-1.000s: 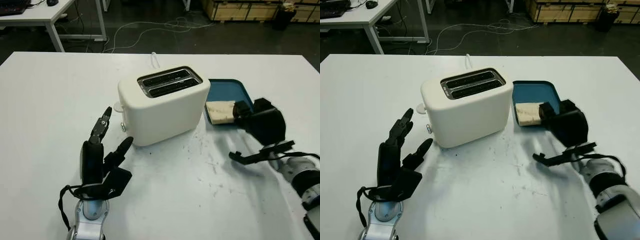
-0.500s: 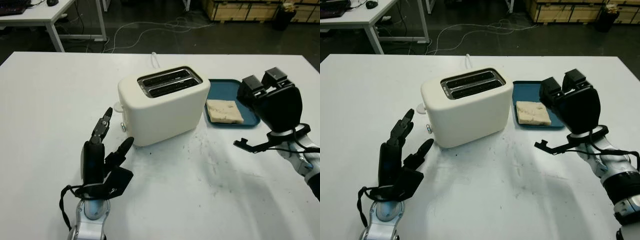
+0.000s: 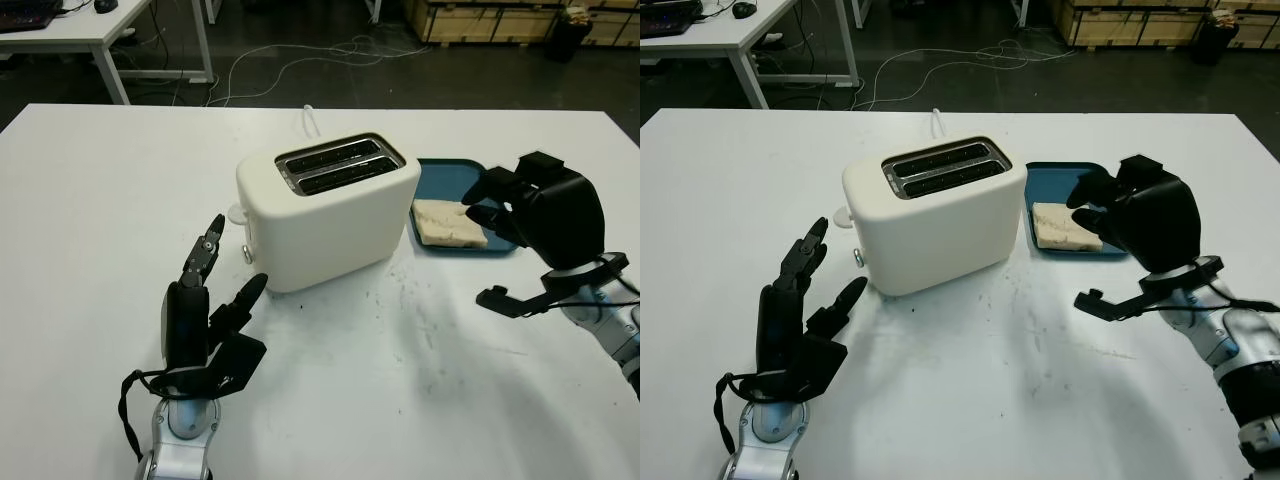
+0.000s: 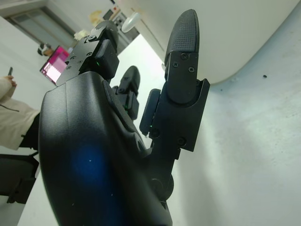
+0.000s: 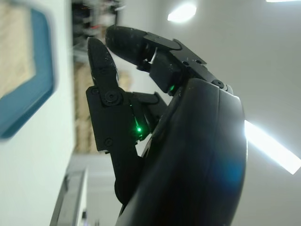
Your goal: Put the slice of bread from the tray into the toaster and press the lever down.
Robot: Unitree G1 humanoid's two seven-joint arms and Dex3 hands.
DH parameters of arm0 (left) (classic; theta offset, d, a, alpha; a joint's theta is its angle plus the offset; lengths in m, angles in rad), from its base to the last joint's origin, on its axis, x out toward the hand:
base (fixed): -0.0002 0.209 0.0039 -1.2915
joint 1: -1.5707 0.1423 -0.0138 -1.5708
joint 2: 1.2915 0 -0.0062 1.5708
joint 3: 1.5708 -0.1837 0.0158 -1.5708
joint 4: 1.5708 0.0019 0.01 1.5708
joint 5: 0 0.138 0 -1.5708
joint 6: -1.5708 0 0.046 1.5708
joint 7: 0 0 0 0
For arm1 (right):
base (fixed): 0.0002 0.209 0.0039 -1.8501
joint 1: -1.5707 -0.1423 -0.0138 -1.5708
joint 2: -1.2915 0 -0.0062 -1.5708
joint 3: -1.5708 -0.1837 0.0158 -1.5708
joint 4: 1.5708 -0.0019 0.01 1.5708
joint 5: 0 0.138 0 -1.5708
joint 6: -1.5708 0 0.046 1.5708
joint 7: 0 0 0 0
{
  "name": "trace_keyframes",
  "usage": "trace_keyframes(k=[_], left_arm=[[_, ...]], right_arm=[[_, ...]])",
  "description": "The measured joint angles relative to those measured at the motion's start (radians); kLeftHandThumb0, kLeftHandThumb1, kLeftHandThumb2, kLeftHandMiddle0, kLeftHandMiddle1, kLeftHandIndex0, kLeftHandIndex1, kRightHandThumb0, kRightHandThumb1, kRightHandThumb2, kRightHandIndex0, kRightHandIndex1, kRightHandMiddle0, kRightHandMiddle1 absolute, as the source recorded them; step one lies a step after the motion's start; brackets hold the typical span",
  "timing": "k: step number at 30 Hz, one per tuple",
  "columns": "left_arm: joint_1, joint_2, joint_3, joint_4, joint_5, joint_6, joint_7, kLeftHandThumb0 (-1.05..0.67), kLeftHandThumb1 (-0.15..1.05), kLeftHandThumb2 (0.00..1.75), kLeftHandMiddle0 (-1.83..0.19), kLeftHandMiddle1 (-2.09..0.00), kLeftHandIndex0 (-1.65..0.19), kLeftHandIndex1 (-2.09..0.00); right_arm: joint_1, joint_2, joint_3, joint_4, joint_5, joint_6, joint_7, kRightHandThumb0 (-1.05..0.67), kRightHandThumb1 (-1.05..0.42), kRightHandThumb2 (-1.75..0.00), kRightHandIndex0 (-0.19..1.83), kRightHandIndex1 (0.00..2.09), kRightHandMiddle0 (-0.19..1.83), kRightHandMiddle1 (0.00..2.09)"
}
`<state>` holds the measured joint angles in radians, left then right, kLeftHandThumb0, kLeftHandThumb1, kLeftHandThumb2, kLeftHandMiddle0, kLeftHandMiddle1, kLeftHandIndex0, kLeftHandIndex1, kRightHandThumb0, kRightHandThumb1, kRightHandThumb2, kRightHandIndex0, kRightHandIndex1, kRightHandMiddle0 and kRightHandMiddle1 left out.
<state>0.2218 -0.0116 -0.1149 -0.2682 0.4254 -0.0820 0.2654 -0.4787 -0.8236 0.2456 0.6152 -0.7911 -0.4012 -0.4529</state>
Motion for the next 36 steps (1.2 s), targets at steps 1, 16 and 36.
trace_keyframes(k=[1,16,36], left_arm=[[0.000,0.000,0.000,0.000,0.000,0.000,0.000,-0.62,0.92,0.27,-0.37,-0.15,-0.33,0.00],[0.007,-0.006,-0.003,-0.005,0.001,0.000,0.001,-0.63,0.92,0.27,-0.38,-0.13,-0.33,0.00],[-0.003,-0.006,0.001,-0.005,-0.001,0.010,0.000,-0.63,0.92,0.26,-0.39,-0.11,-0.33,0.00]], right_arm=[[-0.026,-0.003,0.002,0.028,0.000,0.004,0.035,-0.51,-0.84,0.00,0.82,0.04,0.78,0.00],[-0.460,-0.050,0.363,0.533,-0.347,-0.015,-0.134,-0.49,-0.78,0.00,0.50,0.00,0.40,0.00],[-0.545,0.038,0.568,0.689,-0.403,-0.031,-0.328,-0.56,-0.59,0.00,0.69,0.02,0.48,0.01]])
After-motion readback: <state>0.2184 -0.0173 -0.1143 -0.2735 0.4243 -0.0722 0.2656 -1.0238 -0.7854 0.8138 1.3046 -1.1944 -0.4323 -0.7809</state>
